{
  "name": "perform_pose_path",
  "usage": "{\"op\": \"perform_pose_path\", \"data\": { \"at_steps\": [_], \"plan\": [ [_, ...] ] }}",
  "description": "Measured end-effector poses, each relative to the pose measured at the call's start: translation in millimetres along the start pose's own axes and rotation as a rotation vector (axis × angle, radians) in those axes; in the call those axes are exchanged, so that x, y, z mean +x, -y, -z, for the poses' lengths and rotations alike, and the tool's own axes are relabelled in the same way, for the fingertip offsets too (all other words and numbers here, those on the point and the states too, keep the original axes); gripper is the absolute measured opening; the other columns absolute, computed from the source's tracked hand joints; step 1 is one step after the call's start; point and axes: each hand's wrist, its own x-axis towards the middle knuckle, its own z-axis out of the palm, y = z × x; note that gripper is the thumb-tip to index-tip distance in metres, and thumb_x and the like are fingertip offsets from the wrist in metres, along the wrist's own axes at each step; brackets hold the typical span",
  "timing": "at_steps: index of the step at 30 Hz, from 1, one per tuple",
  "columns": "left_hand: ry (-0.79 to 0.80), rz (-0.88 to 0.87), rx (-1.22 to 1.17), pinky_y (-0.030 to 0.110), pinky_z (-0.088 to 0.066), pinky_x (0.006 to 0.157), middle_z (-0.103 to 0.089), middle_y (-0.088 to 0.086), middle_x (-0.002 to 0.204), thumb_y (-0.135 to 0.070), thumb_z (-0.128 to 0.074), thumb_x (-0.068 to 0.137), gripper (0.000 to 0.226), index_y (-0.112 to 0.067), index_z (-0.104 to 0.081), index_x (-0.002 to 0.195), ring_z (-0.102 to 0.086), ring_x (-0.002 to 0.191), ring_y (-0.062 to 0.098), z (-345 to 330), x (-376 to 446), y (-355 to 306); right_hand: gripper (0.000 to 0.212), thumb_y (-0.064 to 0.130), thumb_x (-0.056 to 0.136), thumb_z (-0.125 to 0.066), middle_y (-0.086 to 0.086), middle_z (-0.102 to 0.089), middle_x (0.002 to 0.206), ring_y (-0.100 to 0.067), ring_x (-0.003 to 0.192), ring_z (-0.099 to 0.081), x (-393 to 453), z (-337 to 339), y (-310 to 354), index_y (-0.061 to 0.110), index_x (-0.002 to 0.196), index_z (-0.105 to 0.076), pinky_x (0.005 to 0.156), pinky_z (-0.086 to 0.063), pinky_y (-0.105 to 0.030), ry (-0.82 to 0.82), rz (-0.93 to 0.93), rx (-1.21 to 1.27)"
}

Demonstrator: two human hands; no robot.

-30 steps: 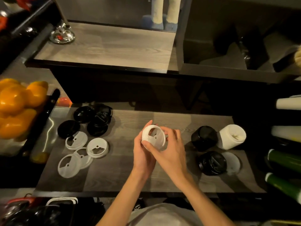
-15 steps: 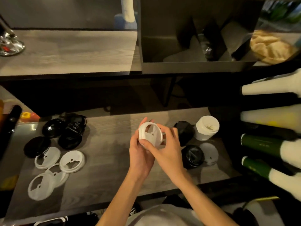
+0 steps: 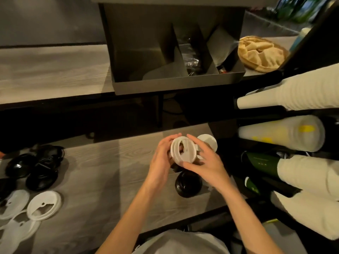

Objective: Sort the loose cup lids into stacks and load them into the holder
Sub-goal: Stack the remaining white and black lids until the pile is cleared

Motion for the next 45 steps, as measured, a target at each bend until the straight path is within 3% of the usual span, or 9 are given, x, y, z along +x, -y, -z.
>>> {"op": "perform_pose_path", "data": {
  "at_steps": [6,11,18,25,29,33,37,40,45],
  "plan": [
    [-0.006,0.083,0.124,0.039,-0.056,0.098,-0.071,0.01,0.122,-0.017,-0.064,0.099,0.026,-0.016,-0.065,0.125,-0.073,0.107,0.025,-21.4,43.5,12.6,0.081,0.036,0.077,-0.09,0.029,-0.047,0.147,0.01,0.132,-0.044,17.7,62.9,-21.4,0.05,0.145,-0.047,0.109,-0.037,-0.021,0.022,0.042,-0.131],
    [-0.028,0.112,0.013,0.036,-0.056,0.099,-0.068,0.017,0.123,-0.004,-0.064,0.096,0.041,-0.01,-0.057,0.136,-0.069,0.113,0.029,-41.9,70.0,32.6,0.049,0.025,0.088,-0.081,0.003,-0.061,0.136,-0.011,0.119,-0.064,31.1,75.3,-36.9,0.027,0.134,-0.062,0.085,-0.06,-0.025,-0.195,-0.129,0.27],
    [-0.09,0.146,0.404,0.041,-0.057,0.098,-0.073,0.003,0.113,-0.018,-0.072,0.094,0.037,-0.017,-0.063,0.13,-0.071,0.106,0.018,-62.1,89.0,66.4,0.026,0.018,0.089,-0.081,0.006,-0.072,0.107,-0.001,0.098,-0.068,52.5,78.8,-71.9,0.019,0.113,-0.071,0.073,-0.052,-0.008,-0.517,-0.1,0.191],
    [-0.202,-0.003,0.712,0.014,-0.054,0.076,-0.07,-0.003,0.092,-0.022,-0.071,0.095,0.025,-0.01,-0.069,0.117,-0.067,0.083,0.007,-76.4,107.7,70.2,0.021,0.017,0.092,-0.077,0.001,-0.073,0.105,0.0,0.095,-0.068,84.1,80.1,-88.4,0.012,0.112,-0.074,0.076,-0.051,-0.008,-0.538,0.003,0.059],
    [-0.257,0.006,0.793,0.003,-0.045,0.064,-0.068,-0.001,0.091,-0.02,-0.068,0.096,0.022,-0.01,-0.068,0.116,-0.061,0.075,0.001,-80.4,115.5,77.4,0.022,0.024,0.094,-0.075,0.001,-0.073,0.109,-0.014,0.103,-0.069,100.5,75.7,-98.5,0.015,0.114,-0.074,0.085,-0.057,-0.024,-0.546,0.011,-0.012],
    [-0.292,-0.005,0.903,0.021,-0.05,0.082,-0.065,0.008,0.106,-0.023,-0.068,0.096,0.025,-0.011,-0.067,0.118,-0.063,0.093,0.019,-78.3,118.2,88.9,0.021,0.027,0.095,-0.073,0.002,-0.072,0.108,-0.011,0.1,-0.068,99.8,70.7,-109.7,0.018,0.114,-0.072,0.074,-0.052,-0.01,-0.512,-0.014,-0.035],
    [-0.306,0.064,0.839,0.031,-0.054,0.094,-0.066,0.009,0.111,-0.019,-0.072,0.093,0.022,-0.013,-0.068,0.113,-0.066,0.092,0.019,-72.5,119.7,99.4,0.018,0.029,0.095,-0.073,0.007,-0.072,0.108,-0.01,0.102,-0.067,98.8,67.6,-117.9,0.022,0.111,-0.072,0.085,-0.056,-0.025,-0.509,-0.02,-0.049],
    [-0.305,0.064,0.82,0.037,-0.055,0.095,-0.068,0.005,0.106,-0.019,-0.072,0.093,0.019,-0.015,-0.068,0.111,-0.067,0.095,0.02,-72.7,120.3,102.4,0.018,0.03,0.095,-0.073,0.008,-0.072,0.108,-0.009,0.102,-0.066,98.0,65.8,-118.6,0.022,0.111,-0.071,0.086,-0.054,-0.024,-0.508,-0.014,-0.034],
    [-0.323,0.093,0.735,0.037,-0.059,0.088,-0.068,0.006,0.105,-0.018,-0.073,0.092,0.017,-0.016,-0.068,0.108,-0.065,0.083,0.012,-71.8,121.0,101.9,0.015,0.027,0.095,-0.074,0.015,-0.067,0.103,0.001,0.096,-0.06,99.3,68.9,-113.3,0.022,0.109,-0.071,0.075,-0.043,-0.001,-0.473,-0.098,0.011]
  ]
}}
